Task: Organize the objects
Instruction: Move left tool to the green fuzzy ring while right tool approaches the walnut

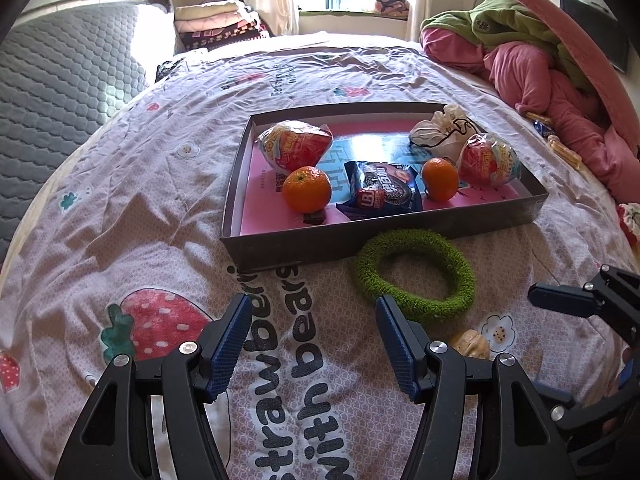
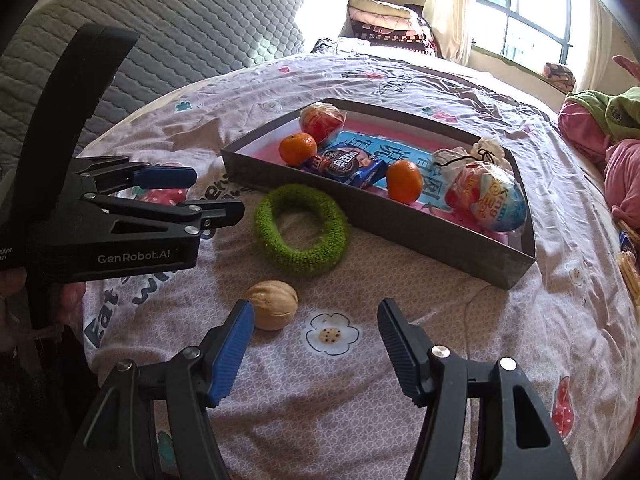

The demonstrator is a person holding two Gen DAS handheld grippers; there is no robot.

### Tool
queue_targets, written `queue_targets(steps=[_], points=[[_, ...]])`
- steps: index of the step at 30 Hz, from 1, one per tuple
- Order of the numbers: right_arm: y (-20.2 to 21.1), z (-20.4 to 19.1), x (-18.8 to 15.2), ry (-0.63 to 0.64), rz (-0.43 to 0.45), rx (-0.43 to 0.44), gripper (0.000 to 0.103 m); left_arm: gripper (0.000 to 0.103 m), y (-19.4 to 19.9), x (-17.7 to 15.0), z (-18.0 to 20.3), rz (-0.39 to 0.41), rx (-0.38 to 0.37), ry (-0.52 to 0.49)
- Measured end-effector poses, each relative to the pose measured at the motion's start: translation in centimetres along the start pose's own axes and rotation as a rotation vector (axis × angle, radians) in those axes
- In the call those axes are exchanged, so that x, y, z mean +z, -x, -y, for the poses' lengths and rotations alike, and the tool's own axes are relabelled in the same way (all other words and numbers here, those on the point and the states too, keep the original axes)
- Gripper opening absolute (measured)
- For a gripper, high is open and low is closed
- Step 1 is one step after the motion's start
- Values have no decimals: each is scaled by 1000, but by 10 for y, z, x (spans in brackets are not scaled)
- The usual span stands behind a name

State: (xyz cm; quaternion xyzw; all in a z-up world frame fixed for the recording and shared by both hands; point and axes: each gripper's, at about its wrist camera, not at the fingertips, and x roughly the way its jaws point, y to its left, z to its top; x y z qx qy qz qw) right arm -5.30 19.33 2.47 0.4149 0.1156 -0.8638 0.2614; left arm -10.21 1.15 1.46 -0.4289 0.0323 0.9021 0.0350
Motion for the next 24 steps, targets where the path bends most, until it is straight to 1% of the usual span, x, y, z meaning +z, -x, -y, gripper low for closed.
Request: queue_targets(steps=[5, 14, 19, 24], points=[[-6, -9, -2, 12, -10, 20, 64, 66, -3, 2, 5, -6, -5, -1], [-16, -19, -6, 26, -22, 24, 64, 66, -14, 8, 16, -22, -11, 8], [-23, -16, -5, -23, -21, 36, 64, 66, -22, 14, 17, -15, 18, 18], [-29, -15, -4, -64, -20, 37, 64, 66, -36, 18, 16, -50, 8, 43]])
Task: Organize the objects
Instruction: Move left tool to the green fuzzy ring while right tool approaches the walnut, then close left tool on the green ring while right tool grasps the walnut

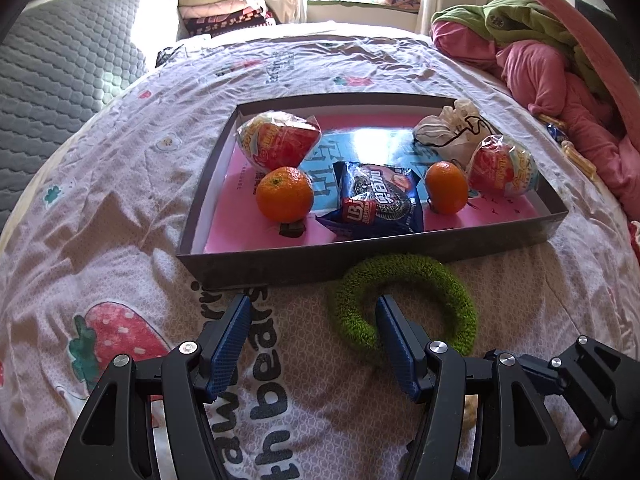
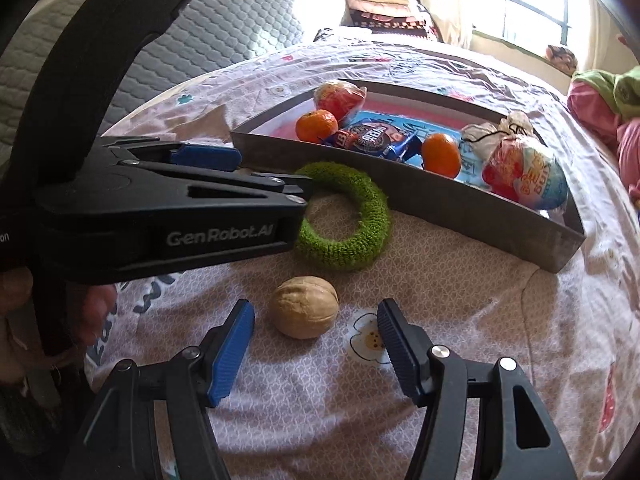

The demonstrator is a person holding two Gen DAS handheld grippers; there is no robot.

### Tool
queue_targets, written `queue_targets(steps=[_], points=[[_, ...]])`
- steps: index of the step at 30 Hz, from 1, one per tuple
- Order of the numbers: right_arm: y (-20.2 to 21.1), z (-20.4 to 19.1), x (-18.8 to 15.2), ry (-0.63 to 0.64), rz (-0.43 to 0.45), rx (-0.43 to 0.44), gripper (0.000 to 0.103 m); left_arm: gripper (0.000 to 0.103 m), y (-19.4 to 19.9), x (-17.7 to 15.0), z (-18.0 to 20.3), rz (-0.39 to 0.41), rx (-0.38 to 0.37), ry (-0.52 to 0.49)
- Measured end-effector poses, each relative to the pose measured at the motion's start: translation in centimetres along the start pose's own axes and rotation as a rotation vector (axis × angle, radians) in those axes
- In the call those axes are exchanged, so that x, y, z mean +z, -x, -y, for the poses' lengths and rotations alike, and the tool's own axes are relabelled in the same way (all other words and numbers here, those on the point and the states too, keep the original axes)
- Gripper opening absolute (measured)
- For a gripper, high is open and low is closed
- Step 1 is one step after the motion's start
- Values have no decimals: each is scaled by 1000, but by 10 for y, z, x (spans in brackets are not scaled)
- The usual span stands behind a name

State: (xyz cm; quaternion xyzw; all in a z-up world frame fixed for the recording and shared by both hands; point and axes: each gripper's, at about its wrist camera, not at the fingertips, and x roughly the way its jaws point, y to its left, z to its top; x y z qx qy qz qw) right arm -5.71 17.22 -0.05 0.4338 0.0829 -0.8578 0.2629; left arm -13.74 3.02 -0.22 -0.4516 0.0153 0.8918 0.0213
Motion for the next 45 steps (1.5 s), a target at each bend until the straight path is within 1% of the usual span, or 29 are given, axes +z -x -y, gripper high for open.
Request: queue_targets(steps=[2, 4, 10, 14, 18, 23, 26, 27, 28, 29, 30, 31, 32, 33, 37, 40, 45], points=[[0, -1, 1, 2, 10, -11, 62, 66, -4, 1, 0, -7, 1, 7], [-2, -4, 2, 13, 13, -19, 57, 66, -8, 3, 0, -15, -2, 11], [-6, -8, 2, 25, 15, -38, 48, 66, -19, 6, 0, -37, -7, 26], [-9, -6, -1, 16, 15, -30, 47, 67, -25, 6, 0, -50, 0, 28], [-12, -7, -4, 27, 16, -43, 47, 70, -28, 6, 2, -52, 11, 25], [-14, -8, -5, 26, 17, -56, 47, 70, -27, 6, 4, -44, 23, 16], [-12, -5, -4, 15, 17, -47, 41, 68, -26, 7, 5, -37, 23, 13], [-12, -4, -4, 12, 16, -45, 36, 63, -26, 7, 6, -34, 20, 8], [-11, -4, -4, 10, 16, -43, 36, 56, -25, 7, 7, -31, 16, 8], [-11, -4, -3, 13, 15, -44, 36, 53, -24, 7, 8, -28, 15, 6], [-11, -4, -3, 18, 15, -46, 36, 44, -23, 7, 11, -24, 11, -3], [-11, -5, -3, 20, 16, -49, 36, 32, -21, 7, 13, -20, 7, -6], [-11, -5, -3, 21, 17, -51, 36, 27, -20, 7, 14, -20, -2, -6], [-11, -5, -3, 22, 16, -52, 36, 19, -20, 7, 15, -22, -16, -5], [-9, -2, -1, 17, 17, -46, 36, 14, -17, 7, 17, -21, -40, -3], [-9, 2, 1, 12, 19, -46, 36, 13, -13, 9, 18, -10, -58, -1], [-5, 11, 5, -10, 33, -56, 36, 13, -3, 11, 17, 15, -67, 9]])
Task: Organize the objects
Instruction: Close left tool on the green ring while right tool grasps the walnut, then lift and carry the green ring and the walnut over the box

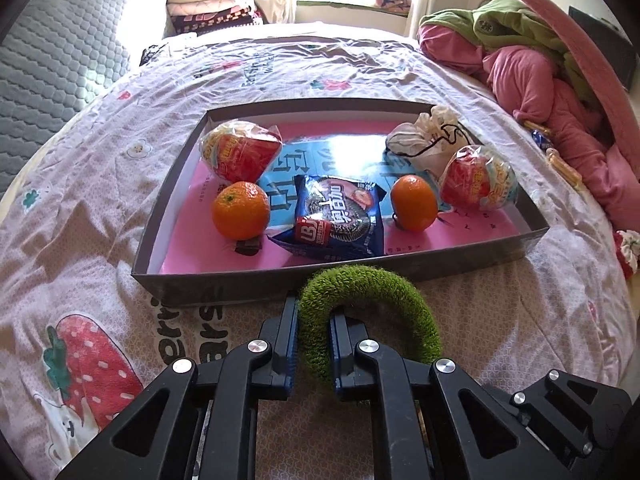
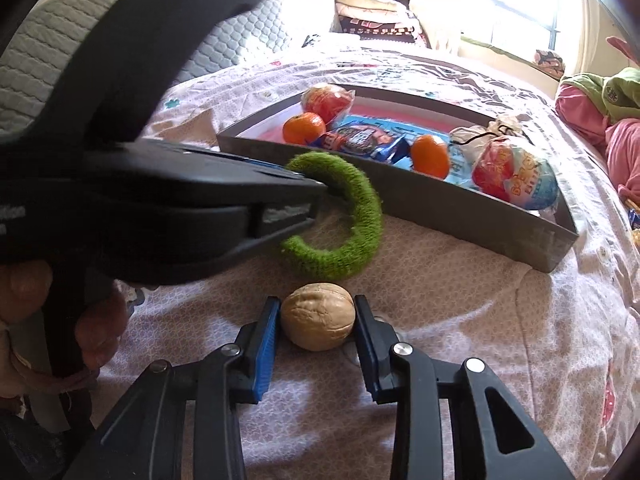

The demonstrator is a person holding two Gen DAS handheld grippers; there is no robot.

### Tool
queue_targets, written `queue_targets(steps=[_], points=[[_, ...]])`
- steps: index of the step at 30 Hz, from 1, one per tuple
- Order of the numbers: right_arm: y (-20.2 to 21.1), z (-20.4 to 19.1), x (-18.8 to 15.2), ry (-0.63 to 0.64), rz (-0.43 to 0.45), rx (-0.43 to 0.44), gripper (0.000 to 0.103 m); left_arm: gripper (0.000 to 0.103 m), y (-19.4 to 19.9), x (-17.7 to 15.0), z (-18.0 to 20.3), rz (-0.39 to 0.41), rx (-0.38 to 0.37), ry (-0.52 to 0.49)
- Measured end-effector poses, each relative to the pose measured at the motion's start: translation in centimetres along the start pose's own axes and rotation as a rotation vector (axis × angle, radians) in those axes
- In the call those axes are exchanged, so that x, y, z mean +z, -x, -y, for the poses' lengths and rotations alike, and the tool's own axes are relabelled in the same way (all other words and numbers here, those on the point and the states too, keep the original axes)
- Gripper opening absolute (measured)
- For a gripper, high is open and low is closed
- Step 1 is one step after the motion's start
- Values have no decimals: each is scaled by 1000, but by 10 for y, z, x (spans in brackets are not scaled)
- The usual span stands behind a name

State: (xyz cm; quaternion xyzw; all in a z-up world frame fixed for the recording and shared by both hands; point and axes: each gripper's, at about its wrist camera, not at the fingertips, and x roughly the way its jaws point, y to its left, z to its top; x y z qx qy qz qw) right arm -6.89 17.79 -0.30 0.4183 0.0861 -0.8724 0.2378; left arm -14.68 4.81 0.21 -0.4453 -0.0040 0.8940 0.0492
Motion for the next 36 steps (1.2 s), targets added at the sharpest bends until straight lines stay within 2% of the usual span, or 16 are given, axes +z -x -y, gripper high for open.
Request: queue_targets(steps=[5, 13, 27, 36], points=[[3, 8, 6, -13, 15, -12, 36, 13, 8, 3, -1, 14, -10, 1], [15, 14, 12, -34, 47, -31, 36, 13, 26, 8, -4, 62, 14, 15], [46, 29, 29, -69, 145, -104, 36, 13, 52, 13, -16, 141, 31, 14], [54, 36, 38, -95, 179, -96, 36, 13, 58, 13, -16, 163, 41, 12]])
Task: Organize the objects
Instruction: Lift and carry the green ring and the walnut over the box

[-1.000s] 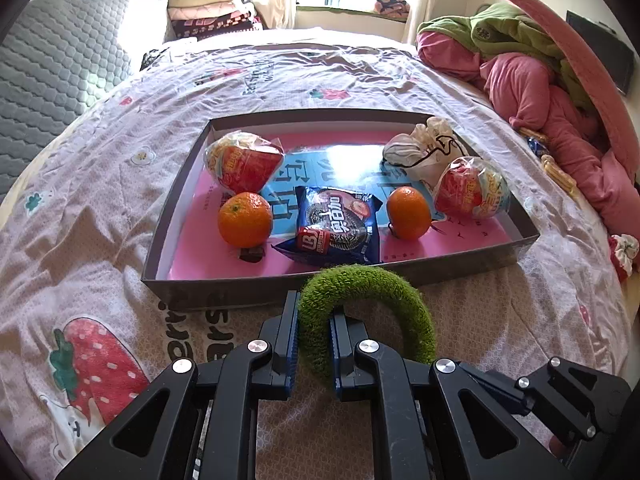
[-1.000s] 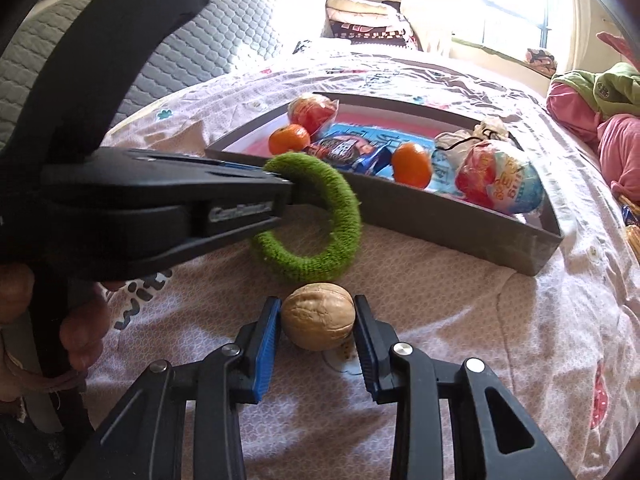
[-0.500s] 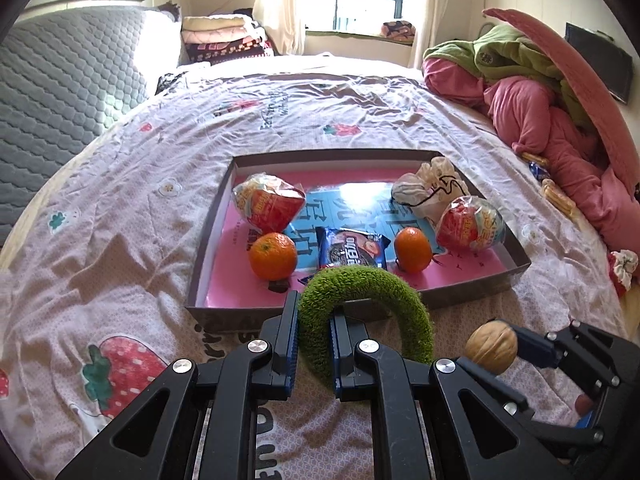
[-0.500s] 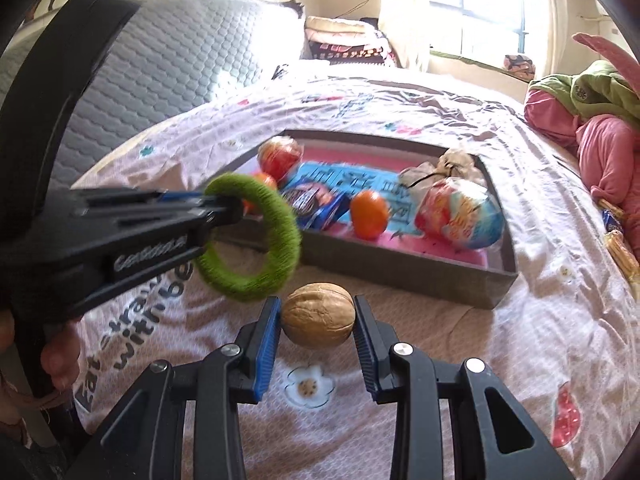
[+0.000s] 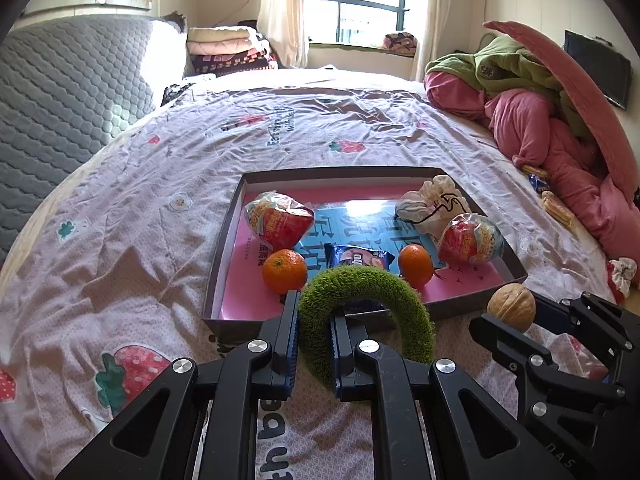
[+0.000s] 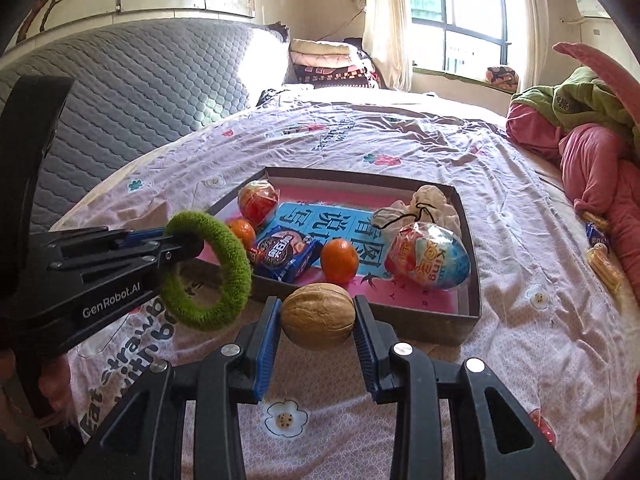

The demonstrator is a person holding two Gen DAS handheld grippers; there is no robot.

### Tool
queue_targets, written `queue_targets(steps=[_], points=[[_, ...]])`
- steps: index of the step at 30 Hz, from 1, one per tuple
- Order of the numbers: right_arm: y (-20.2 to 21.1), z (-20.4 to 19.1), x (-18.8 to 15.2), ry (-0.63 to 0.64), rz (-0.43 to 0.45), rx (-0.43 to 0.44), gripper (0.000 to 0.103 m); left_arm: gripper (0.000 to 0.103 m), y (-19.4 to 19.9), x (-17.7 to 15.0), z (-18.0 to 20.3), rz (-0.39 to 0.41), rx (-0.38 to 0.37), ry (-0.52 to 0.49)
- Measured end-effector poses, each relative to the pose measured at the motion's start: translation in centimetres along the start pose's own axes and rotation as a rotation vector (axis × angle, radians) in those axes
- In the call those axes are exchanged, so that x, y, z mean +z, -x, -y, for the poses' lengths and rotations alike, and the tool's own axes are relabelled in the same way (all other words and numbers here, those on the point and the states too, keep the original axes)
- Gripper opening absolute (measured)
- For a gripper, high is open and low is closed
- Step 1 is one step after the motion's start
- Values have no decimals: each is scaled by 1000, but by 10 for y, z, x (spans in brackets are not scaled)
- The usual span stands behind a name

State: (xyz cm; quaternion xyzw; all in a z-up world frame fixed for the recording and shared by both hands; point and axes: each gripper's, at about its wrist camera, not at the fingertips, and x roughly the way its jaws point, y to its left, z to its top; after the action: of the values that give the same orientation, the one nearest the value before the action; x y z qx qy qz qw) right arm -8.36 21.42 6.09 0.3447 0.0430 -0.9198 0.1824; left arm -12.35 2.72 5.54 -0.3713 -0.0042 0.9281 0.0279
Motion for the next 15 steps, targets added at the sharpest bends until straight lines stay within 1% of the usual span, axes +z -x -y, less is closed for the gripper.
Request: queue_targets(steps=[6, 15], points=[[3, 4, 5, -16, 20, -3, 36, 13, 0, 1, 3, 4, 10, -4], [4, 4, 14, -26, 45, -15, 36, 13, 0, 7, 4, 15, 5, 11]])
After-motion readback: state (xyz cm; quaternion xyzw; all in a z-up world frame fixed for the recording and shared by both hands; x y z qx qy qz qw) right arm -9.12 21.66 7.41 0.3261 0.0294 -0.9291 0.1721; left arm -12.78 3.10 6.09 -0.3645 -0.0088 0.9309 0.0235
